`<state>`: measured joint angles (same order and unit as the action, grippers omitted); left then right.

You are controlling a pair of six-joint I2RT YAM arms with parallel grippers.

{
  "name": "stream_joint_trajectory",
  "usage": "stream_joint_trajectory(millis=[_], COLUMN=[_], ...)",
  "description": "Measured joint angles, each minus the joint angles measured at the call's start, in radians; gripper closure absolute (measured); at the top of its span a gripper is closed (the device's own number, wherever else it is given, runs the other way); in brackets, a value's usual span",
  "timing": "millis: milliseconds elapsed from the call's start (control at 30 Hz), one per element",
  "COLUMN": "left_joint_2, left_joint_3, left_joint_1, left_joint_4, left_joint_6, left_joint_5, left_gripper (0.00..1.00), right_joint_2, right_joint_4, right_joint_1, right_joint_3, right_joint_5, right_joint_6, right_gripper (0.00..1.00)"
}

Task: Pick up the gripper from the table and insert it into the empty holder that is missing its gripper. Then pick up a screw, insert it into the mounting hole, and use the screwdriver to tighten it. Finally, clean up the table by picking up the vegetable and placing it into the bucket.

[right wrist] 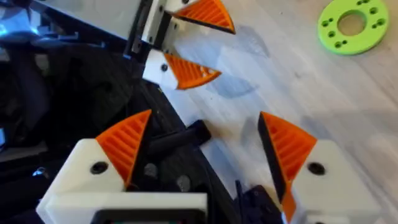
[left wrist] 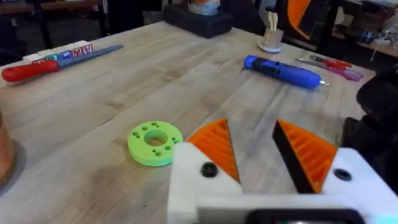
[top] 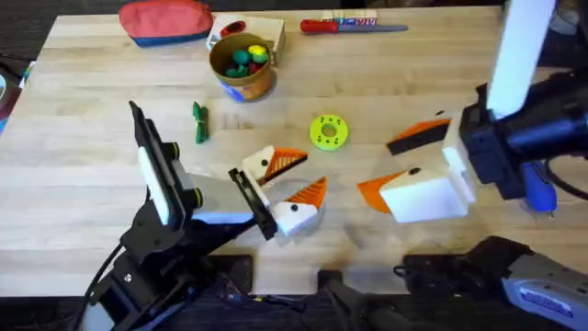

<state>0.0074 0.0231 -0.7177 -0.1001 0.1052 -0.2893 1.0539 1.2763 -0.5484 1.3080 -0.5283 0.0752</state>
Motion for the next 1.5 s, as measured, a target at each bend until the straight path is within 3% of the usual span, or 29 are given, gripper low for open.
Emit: stream_joint_trajectory(millis=[167, 267, 533, 700, 800, 1033, 1233, 1367, 1500], left_joint_2=[0.0, 0.0, 0.0, 0.0, 0.0, 0.0, 0.0, 0.0, 0.0], left_joint_3=[0.0, 0.0, 0.0, 0.0, 0.0, 0.0, 0.0, 0.0, 0.0], left_joint_1=[0.0, 0.0, 0.0, 0.0, 0.0, 0.0, 0.0, 0.0, 0.0], left_joint_4=[0.0, 0.0, 0.0, 0.0, 0.0, 0.0, 0.0, 0.0, 0.0], left_joint_6=[0.0, -0.001, -0.001, -0.001, -0.001, -0.001, -0.001, -0.001, -0.001], left_joint_5=[0.0, 0.0, 0.0, 0.0, 0.0, 0.0, 0.0, 0.0, 0.0], left_gripper=[0.814, 0.952, 0.994, 0.995, 0.995, 0.995, 0.995, 0.995, 0.995], right_joint_2=[0.014, 0.021, 0.067, 0.122, 0.168, 0.278, 0.314, 0.333, 0.377], right_joint_4=[0.003, 0.002, -0.021, -0.038, -0.079, -0.163, -0.24, -0.27, -0.25], right_joint_1=[0.0, 0.0, 0.0, 0.048, 0.136, 0.455, 0.701, 0.828, 0.922], right_joint_3=[-0.002, -0.003, -0.003, -0.003, -0.003, -0.003, -0.003, -0.003, -0.003], right_joint_5=[-0.02, -0.021, -0.009, 0.139, 0.206, 0.343, 0.573, 0.675, 0.685], right_joint_6=[0.0, 0.0, -0.001, -0.048, -0.065, -0.08, -0.08, -0.044, 0.078], right_gripper=[0.007, 0.007, 0.007, 0.008, 0.008, 0.007, 0.007, 0.007, 0.009])
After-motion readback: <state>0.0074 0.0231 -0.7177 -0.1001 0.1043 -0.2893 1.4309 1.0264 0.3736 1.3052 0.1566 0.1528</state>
